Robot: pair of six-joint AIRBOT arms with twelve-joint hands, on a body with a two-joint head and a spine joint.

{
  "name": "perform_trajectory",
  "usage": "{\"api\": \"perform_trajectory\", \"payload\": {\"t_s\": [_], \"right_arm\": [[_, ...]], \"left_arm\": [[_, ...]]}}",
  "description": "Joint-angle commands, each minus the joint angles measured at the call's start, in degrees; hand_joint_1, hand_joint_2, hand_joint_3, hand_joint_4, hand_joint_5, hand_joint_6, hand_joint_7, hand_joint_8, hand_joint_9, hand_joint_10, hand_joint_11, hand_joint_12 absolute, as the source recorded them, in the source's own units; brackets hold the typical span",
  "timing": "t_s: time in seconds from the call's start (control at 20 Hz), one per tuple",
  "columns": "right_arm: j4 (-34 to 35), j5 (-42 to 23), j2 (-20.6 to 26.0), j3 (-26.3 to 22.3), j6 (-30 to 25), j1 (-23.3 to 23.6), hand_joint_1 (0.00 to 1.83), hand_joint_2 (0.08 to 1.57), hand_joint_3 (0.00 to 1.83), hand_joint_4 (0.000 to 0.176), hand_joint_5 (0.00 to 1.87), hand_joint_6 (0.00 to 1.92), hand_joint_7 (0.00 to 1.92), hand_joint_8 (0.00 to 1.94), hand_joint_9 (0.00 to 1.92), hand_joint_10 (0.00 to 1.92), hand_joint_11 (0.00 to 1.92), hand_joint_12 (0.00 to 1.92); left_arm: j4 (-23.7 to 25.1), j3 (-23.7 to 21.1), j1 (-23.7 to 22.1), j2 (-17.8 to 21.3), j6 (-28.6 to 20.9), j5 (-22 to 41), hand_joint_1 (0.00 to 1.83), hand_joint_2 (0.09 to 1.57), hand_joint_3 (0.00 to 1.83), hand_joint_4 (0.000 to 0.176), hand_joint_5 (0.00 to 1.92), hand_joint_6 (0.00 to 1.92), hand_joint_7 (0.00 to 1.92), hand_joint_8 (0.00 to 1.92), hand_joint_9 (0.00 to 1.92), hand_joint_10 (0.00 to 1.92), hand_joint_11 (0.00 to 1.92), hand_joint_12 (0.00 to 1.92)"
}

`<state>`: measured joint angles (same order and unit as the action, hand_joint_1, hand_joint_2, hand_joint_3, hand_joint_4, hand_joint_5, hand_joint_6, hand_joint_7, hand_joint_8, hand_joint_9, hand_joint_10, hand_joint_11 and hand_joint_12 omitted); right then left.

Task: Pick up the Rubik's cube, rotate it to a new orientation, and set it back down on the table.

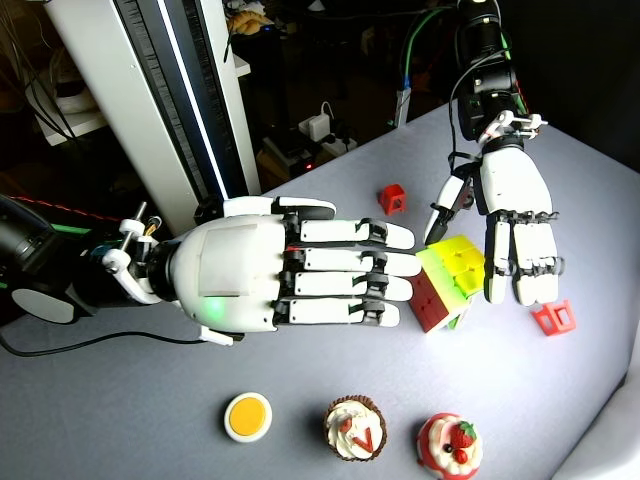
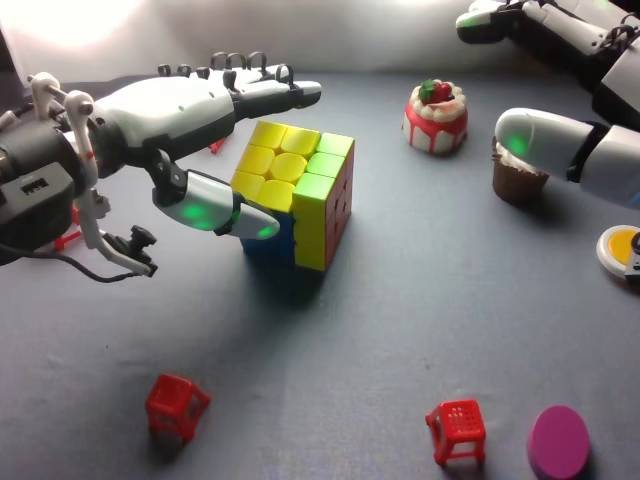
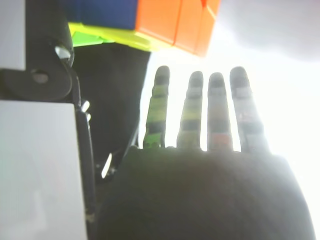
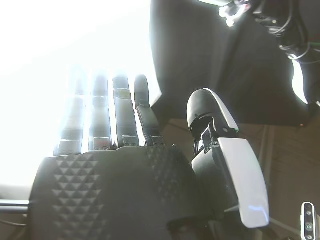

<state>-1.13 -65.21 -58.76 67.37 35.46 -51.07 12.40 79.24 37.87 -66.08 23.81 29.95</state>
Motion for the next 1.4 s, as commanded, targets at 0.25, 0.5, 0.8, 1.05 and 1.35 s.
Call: {"api": "perform_trajectory", "payload": {"t_s": [0.25, 0.5, 0.8, 1.05, 1.35], "right_arm": [[1.7, -6.0, 3.2, -2.5, -0.4, 0.1, 0.00, 1.39, 0.00, 0.000, 0.00, 0.04, 0.00, 0.00, 0.00, 0.00, 0.00, 0.00], [4.0, -5.6, 7.6, -5.7, -0.4, 0.1, 0.00, 1.26, 0.00, 0.036, 0.00, 0.00, 0.00, 0.00, 0.00, 0.00, 0.00, 0.00], [5.0, -6.4, 10.3, -7.5, -0.4, 0.1, 0.00, 1.25, 0.00, 0.015, 0.00, 0.00, 0.00, 0.00, 0.00, 0.00, 0.00, 0.00], [5.6, -8.1, 11.9, -8.7, -0.4, 0.1, 0.00, 1.23, 0.00, 0.011, 0.00, 0.00, 0.00, 0.00, 0.00, 0.00, 0.00, 0.00], [6.8, -12.0, 13.0, -10.0, -0.4, -1.0, 0.04, 1.28, 0.00, 0.015, 0.00, 0.00, 0.00, 0.00, 0.00, 0.00, 0.00, 0.00]], "left_arm": [[-4.4, -5.7, -0.3, 5.1, 8.2, 14.7, 0.29, 0.93, 0.00, 0.145, 0.00, 0.00, 0.00, 0.00, 0.00, 0.00, 0.00, 0.00], [-8.2, -8.7, 2.5, 8.0, 11.3, 21.7, 0.00, 0.93, 0.00, 0.128, 0.00, 0.00, 0.00, 0.00, 0.00, 0.00, 0.00, 0.00], [-11.4, -11.5, 5.4, 11.2, 13.7, 29.0, 0.00, 0.98, 0.02, 0.082, 0.00, 0.00, 0.00, 0.00, 0.00, 0.00, 0.00, 0.00], [-13.0, -13.8, 7.5, 13.5, 15.1, 34.7, 0.00, 0.92, 0.00, 0.133, 0.00, 0.00, 0.00, 0.00, 0.00, 0.00, 0.00, 0.00], [-16.5, -16.0, 11.5, 15.9, 16.5, 42.3, 0.00, 1.03, 0.04, 0.176, 0.00, 0.00, 0.00, 0.00, 0.00, 0.00, 0.00, 0.00]]}}
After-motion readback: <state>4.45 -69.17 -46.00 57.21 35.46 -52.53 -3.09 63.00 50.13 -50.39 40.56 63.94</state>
